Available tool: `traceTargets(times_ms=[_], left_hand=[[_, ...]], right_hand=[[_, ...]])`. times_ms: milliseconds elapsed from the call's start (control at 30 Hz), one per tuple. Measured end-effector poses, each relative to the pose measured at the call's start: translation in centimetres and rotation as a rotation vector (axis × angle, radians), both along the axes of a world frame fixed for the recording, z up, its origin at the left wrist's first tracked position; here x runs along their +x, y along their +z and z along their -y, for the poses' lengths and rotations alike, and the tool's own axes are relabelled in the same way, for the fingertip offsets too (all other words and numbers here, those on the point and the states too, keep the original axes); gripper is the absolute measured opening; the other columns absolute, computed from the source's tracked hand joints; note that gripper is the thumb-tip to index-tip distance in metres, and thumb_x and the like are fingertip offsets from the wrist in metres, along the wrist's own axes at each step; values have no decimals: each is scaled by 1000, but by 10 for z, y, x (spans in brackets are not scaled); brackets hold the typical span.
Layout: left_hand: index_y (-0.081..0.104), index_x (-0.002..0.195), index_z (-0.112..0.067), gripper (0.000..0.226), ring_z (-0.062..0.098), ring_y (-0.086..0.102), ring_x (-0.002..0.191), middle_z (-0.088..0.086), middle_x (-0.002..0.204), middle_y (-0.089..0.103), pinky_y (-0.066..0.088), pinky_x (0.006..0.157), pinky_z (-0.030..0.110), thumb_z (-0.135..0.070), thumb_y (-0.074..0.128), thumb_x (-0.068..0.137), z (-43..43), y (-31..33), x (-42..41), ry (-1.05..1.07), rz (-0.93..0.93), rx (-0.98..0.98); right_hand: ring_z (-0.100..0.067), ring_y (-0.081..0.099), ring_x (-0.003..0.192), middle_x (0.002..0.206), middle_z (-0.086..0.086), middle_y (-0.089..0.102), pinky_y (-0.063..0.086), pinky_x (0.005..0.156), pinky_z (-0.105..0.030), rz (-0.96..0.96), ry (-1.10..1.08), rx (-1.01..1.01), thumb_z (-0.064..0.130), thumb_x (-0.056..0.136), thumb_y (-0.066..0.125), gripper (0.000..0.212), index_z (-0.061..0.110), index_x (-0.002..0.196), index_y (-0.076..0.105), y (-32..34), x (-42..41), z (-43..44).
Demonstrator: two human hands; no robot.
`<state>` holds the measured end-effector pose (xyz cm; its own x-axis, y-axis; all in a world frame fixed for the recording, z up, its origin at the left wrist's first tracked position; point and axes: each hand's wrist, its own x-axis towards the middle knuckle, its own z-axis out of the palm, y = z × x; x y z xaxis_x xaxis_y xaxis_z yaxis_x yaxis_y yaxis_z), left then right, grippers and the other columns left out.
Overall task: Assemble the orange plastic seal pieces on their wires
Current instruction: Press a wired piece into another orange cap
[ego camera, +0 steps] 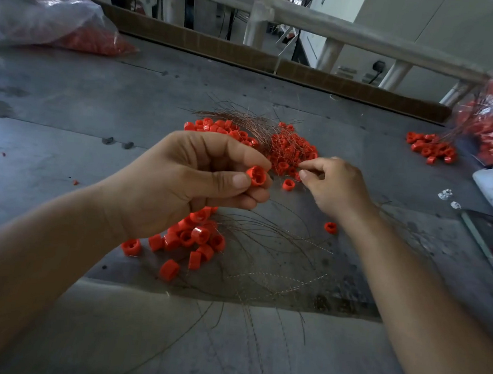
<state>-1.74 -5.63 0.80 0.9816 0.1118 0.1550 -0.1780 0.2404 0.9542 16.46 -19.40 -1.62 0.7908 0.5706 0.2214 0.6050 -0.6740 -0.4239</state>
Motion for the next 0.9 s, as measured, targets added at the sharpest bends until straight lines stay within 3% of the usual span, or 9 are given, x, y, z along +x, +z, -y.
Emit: traceTargets(times_ms=[100, 200, 333, 467, 533, 733, 833, 900], left_hand=[[75, 80, -12, 21, 13, 70, 72, 7, 78, 72, 54, 64, 18, -9, 66, 61, 0, 0, 0, 2, -4, -2], [75, 79, -12, 19, 13, 70, 73, 7, 79, 72, 54, 64, 18, -2, 63, 67, 0, -1, 0, 8, -4, 12], [75, 78, -13, 22, 13, 70, 72, 7, 78, 72, 54, 63, 18, -2, 60, 66, 0, 0, -1, 7, -8, 20], [75, 79, -13, 21, 13, 70, 72, 6, 78, 72, 54, 63, 18, -3, 62, 65, 1, 0, -1, 2, -10, 21], [75, 79, -12, 19, 13, 70, 72, 7, 79, 72, 54, 64, 18, -1, 64, 67, 1, -1, -1, -3, -9, 21], [75, 79, -11, 19, 13, 70, 71, 8, 78, 72, 54, 62, 18, -1, 65, 66, 0, -1, -1, 2, -12, 12], [74, 80, -11, 19, 13, 70, 71, 8, 79, 72, 54, 62, 18, -2, 67, 65, 0, 0, -1, -3, -11, 11], [75, 80, -11, 18, 13, 70, 72, 8, 79, 72, 54, 63, 18, -3, 66, 66, 0, 0, -1, -4, -14, 15]], right_hand=[[-13, 53, 87, 95, 1, 60, 38, 75, -21, 20, -2, 29, 22, 84, 64, 14, 17, 97, 68, -1, 0, -1], [-10, 53, 77, 81, 5, 60, 39, 70, -21, -9, -16, 98, 16, 80, 68, 6, 20, 83, 64, 2, 0, 3], [-5, 52, 66, 69, 9, 55, 43, 67, -20, -80, -6, 168, 11, 80, 67, 7, 15, 84, 64, 5, 0, 6], [4, 50, 63, 68, 15, 54, 38, 59, -8, -109, 20, 148, 9, 84, 63, 9, 17, 89, 64, 2, 0, 6], [4, 51, 66, 69, 17, 54, 39, 64, -13, -121, 31, 140, 9, 85, 61, 13, 17, 94, 67, 2, -1, 6], [-10, 57, 74, 70, 11, 56, 42, 69, -19, -108, 43, 110, 8, 85, 60, 16, 24, 81, 60, 5, -3, 6], [-2, 53, 67, 71, 11, 58, 39, 56, -5, -145, 65, 156, 7, 84, 61, 17, 23, 78, 61, 9, -4, 9], [-1, 51, 66, 72, 10, 58, 38, 58, -2, -157, 65, 194, 6, 84, 61, 17, 22, 77, 61, 12, -4, 10]])
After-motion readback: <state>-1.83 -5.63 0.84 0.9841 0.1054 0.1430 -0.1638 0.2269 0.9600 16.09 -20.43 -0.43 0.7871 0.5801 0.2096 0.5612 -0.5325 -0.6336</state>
